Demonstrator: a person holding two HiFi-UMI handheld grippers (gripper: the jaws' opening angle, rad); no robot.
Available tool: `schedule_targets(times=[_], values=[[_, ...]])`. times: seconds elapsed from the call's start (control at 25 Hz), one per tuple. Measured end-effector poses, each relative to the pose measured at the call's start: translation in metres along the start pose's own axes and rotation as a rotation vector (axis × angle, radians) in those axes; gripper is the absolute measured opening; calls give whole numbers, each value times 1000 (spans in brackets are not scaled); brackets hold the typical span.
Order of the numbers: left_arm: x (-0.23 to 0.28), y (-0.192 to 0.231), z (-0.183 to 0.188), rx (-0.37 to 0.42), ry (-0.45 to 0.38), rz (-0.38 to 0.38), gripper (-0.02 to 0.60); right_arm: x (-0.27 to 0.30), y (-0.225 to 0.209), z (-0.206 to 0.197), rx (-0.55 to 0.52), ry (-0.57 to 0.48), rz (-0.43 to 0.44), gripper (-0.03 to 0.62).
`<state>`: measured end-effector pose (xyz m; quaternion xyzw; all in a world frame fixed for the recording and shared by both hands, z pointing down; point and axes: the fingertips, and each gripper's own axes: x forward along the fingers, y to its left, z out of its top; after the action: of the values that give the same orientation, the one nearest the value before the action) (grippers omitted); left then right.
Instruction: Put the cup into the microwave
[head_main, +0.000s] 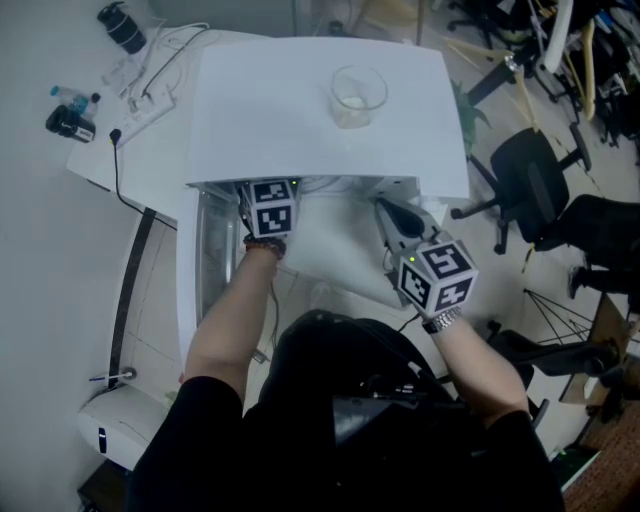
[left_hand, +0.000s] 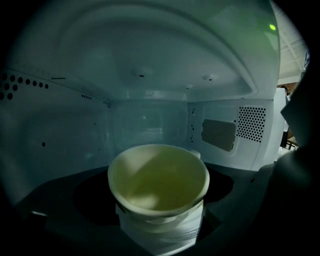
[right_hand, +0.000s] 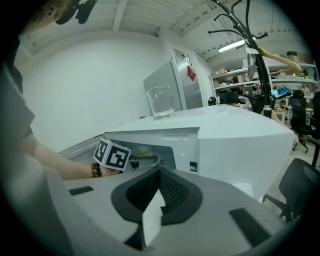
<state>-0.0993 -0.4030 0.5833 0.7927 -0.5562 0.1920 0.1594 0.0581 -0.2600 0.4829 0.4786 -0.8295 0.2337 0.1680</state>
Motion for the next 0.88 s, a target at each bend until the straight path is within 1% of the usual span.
schedule_targets(times=[0.24, 0.4, 0.48, 0.64, 0.88], values=[[6, -2, 6, -39, -14, -33, 457, 4, 2, 0, 1, 0, 4, 14], [7, 4, 1, -30, -8, -14, 462, 4, 2, 2, 1, -1, 2, 14], [6, 1, 5, -39, -24, -25, 462, 4, 2, 1, 1, -1, 2, 15], [4, 6, 7, -30, -40, -1, 462, 2, 2, 0, 4, -2, -2, 14], [0, 8, 6, -34, -50, 8, 463, -2, 4, -1, 6, -6, -7, 14]])
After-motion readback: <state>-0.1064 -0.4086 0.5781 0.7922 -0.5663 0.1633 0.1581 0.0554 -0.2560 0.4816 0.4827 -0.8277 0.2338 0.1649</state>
